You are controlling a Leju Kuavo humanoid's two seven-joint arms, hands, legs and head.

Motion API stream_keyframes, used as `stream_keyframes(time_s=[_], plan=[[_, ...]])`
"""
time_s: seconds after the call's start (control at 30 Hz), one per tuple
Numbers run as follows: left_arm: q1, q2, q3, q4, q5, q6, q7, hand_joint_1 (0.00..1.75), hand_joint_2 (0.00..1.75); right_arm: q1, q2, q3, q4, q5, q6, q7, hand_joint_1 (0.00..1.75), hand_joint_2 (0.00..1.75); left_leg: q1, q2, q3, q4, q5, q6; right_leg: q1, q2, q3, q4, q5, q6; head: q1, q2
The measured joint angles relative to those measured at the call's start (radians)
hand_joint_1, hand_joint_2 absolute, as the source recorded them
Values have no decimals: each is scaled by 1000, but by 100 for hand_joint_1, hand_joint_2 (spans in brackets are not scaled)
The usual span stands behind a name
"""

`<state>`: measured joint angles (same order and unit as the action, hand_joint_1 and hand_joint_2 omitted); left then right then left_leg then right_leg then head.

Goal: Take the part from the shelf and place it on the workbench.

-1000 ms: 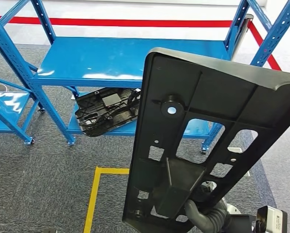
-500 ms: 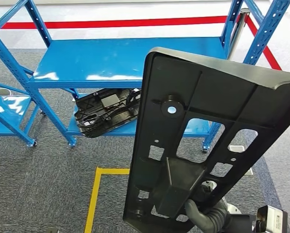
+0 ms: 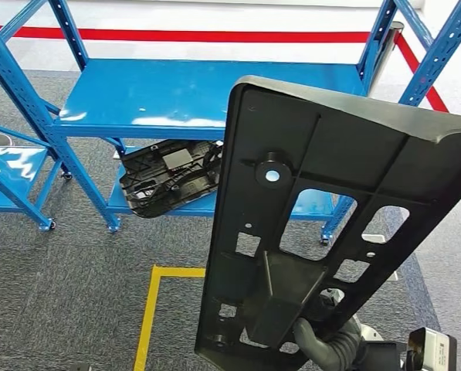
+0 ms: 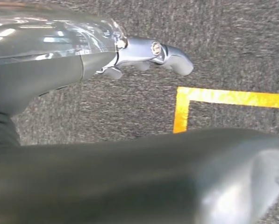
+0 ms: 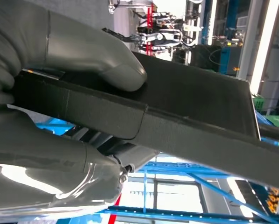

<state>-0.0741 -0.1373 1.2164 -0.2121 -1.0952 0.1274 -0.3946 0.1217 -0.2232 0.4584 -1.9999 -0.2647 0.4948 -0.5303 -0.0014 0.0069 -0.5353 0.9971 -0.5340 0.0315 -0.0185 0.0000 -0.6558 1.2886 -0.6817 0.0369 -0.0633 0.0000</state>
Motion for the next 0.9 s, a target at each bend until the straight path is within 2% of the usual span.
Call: stream_keyframes(time_s=[0.03,0.07,0.13,0.17,0.27,0.33,0.37,0.43,0.47,0.5,0.53,0.6,0.63,0.67,0.73,0.8,0.83,0.9], plan=[[0,0,0,0,0,0,0,0,175,0,0,0,0,0,0,0,175,175,0,0,1,2,-2,-1,0,0,16,-37,34,2,0,0],[0,0,0,0,0,0,0,0,175,-1,0,0,0,0,0,0,175,175,1,-1,2,5,-4,-3,-1,-1,46,-104,75,2,0,0],[0,-1,0,0,0,0,0,0,175,-1,0,0,0,0,0,0,175,175,-2,-1,1,12,-12,-12,0,-1,104,-221,122,-2,0,0],[0,-1,0,0,0,0,0,0,175,-2,0,0,0,0,0,0,175,175,-3,-2,1,15,-14,-16,1,0,117,-250,125,-6,0,0],[-1,-1,0,0,0,0,0,0,175,-2,0,0,0,0,0,0,175,175,-4,-2,-1,22,-19,-27,1,2,117,-262,119,-21,0,0],[-2,-2,0,0,0,0,0,0,175,-2,0,0,0,0,0,0,175,175,-1,-2,-15,57,-49,-39,-3,0,116,-264,121,-31,-1,0],[-2,-2,0,0,0,0,0,0,175,-2,1,0,0,0,0,0,175,175,2,-2,-36,104,-79,-45,-5,-1,116,-265,122,-35,-1,0],[0,-2,0,0,0,0,0,0,175,-1,1,0,0,0,0,0,175,175,6,-2,-97,240,-141,-54,-4,-4,114,-264,122,-38,-1,0],[1,-2,0,0,0,0,0,0,175,-1,1,0,0,0,0,0,175,175,7,-2,-121,291,-154,-56,-4,-4,114,-264,121,-38,-1,0],[1,-2,0,0,0,0,0,0,175,-1,1,0,0,0,0,0,175,175,7,-2,-130,308,-146,-56,-4,-5,115,-264,121,-38,-1,0],[2,-2,0,0,0,0,0,0,175,-1,1,0,0,0,0,0,175,175,7,-2,-121,285,-119,-54,-4,-4,117,-264,120,-38,-1,0],[2,-2,0,0,0,0,0,0,175,-1,1,0,0,0,0,0,175,175,5,-3,-63,156,-44,-43,-3,-3,122,-264,118,-36,-1,0],[1,-2,0,0,0,0,0,0,175,-2,1,0,0,0,0,0,175,175,2,-4,-34,95,-19,-37,-1,-2,123,-264,116,-34,-1,0],[2,-2,0,0,0,0,0,0,175,-2,1,0,0,0,0,0,175,175,-1,-4,-15,55,-7,-32,-1,-1,124,-264,115,-31,-1,0],[1,-1,0,0,0,0,0,0,175,-2,1,0,0,0,0,0,175,175,-6,-5,-6,33,-8,-25,-2,-1,123,-266,116,-22,-1,0],[0,-1,0,0,0,0,0,0,175,-2,1,0,-1,0,0,0,175,175,-2,-3,-2,17,-8,-16,-2,-1,121,-260,108,-10,-1,0],[-1,-1,0,0,0,0,0,0,175,-3,1,0,-1,0,0,0,175,175,1,-1,0,9,-6,-11,-1,-1,114,-242,92,-6,0,0],[0,-2,0,0,0,0,0,0,175,-3,0,0,-1,0,0,0,175,175,2,1,1,2,-3,-3,-1,0,72,-148,34,-2,0,0]])
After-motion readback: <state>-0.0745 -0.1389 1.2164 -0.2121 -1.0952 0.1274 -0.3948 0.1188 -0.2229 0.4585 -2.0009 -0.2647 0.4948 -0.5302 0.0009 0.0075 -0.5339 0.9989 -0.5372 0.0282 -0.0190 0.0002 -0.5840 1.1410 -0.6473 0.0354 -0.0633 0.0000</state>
